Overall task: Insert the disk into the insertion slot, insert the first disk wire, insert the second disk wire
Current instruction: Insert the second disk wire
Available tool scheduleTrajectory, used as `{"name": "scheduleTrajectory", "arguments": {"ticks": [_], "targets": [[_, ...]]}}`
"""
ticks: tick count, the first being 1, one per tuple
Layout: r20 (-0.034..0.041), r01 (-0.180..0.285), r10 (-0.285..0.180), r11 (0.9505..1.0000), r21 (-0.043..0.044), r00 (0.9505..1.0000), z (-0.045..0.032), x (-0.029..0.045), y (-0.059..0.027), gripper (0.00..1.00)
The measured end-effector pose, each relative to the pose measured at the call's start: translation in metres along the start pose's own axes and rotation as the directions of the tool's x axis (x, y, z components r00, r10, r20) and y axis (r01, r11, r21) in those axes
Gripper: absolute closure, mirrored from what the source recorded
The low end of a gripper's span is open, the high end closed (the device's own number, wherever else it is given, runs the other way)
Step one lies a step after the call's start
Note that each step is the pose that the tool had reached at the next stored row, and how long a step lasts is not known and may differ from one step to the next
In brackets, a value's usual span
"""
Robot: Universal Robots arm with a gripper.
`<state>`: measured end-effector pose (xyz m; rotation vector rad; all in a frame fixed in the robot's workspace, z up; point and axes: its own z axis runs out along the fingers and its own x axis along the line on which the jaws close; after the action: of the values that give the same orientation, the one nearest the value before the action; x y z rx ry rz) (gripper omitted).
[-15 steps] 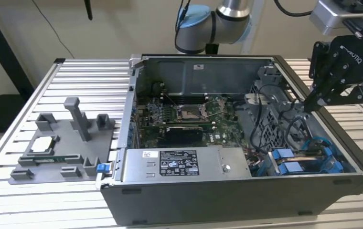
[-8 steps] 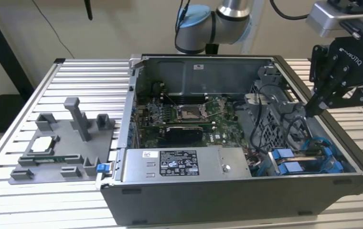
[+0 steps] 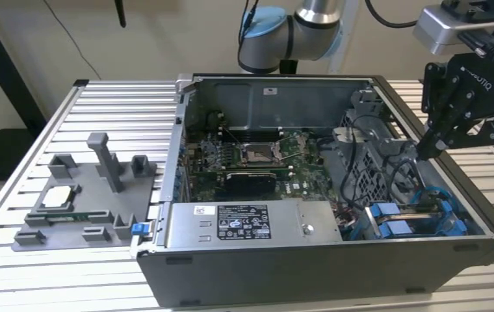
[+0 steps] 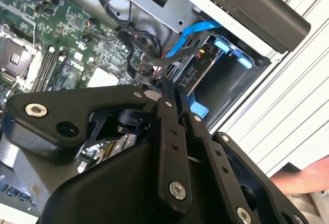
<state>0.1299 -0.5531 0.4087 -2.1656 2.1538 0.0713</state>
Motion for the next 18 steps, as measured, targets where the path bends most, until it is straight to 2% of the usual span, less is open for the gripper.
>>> {"name": "scheduleTrajectory", "arguments": {"ticks": [2,4,6,9,10,13,18], "targets": [[-0.0018,0.0,0.0,1.0,0.0027,1.0,0.001,0.0001,0.0001,1.0],[-0.0027,0.001,-0.001,1.0,0.0089,1.0,0.0026,0.0003,0.0003,1.0],[-0.0038,0.002,-0.002,0.9998,0.0186,1.0,0.0043,0.0005,0.0007,1.0],[-0.0064,0.004,-0.004,0.9992,0.0394,1.0,0.0064,0.0009,0.002,1.0],[-0.0084,0.005,-0.004,0.999,0.0439,1.0,0.0068,0.0014,0.0026,1.0],[-0.0125,0.005,-0.005,0.9988,0.0484,0.9999,0.0086,0.0028,0.0063,1.0],[-0.0158,0.006,-0.005,0.9986,0.0533,0.9999,0.0125,0.0043,0.0175,1.0]]}}
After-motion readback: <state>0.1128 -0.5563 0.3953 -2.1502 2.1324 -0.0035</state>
